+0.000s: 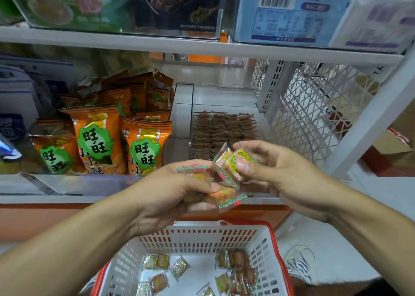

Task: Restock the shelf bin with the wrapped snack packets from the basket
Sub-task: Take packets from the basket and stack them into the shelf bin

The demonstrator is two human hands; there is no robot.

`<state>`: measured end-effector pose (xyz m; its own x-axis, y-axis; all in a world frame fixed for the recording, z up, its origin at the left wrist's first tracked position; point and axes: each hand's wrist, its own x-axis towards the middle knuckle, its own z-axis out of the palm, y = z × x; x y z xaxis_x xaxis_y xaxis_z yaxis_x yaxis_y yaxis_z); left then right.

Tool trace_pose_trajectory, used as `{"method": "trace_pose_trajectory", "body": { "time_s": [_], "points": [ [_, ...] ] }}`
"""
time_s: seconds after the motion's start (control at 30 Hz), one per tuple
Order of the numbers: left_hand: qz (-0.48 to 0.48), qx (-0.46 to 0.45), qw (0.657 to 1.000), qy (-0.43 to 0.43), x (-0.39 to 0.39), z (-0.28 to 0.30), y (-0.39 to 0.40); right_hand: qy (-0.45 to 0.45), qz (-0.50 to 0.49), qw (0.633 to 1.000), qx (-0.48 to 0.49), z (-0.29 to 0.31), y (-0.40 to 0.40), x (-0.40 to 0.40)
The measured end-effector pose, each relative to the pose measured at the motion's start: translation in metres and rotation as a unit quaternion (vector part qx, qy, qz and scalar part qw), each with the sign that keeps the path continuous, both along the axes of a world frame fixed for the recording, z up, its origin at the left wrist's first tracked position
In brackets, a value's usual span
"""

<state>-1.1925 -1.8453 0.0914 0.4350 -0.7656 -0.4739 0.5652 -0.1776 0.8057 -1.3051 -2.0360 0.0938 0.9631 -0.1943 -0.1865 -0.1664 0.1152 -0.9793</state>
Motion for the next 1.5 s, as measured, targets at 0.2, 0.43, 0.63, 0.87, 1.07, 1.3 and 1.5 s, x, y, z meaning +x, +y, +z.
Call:
{"method": "trace_pose_trajectory", "body": {
  "time_s": [0.2, 0.43, 0.63, 0.87, 1.07, 1.3, 1.5],
  "points": [
    [-0.030, 0.001, 1.000, -0.008, 0.001, 0.002, 0.003, 0.036, 0.062, 0.994, -0.079, 0.000, -0.007, -0.001],
    [-0.009, -0.001, 1.000, -0.028, -0.007, -0.004, -0.002, -0.003, -0.068, 0.996, -0.052, -0.010, 0.004, 0.004],
    [0.011, -0.009, 0.999, -0.044, -0.011, -0.004, -0.003, 0.045, -0.008, 0.999, -0.007, -0.003, 0.003, 0.007],
    [0.051, 0.004, 0.998, -0.041, -0.014, -0.004, -0.006, 0.013, -0.090, 0.978, -0.187, 0.022, -0.036, 0.006],
    [0.061, 0.005, 0.997, -0.042, -0.015, -0.006, -0.011, 0.097, -0.116, 0.860, -0.486, 0.013, -0.064, 0.015],
    [0.061, 0.003, 0.997, -0.041, -0.013, -0.007, -0.011, 0.215, 0.007, 0.757, -0.617, -0.004, -0.061, 0.033],
    [0.044, 0.004, 0.998, -0.041, -0.013, -0.009, -0.010, 0.246, 0.002, 0.774, -0.584, -0.016, -0.065, 0.039]
  ]
}}
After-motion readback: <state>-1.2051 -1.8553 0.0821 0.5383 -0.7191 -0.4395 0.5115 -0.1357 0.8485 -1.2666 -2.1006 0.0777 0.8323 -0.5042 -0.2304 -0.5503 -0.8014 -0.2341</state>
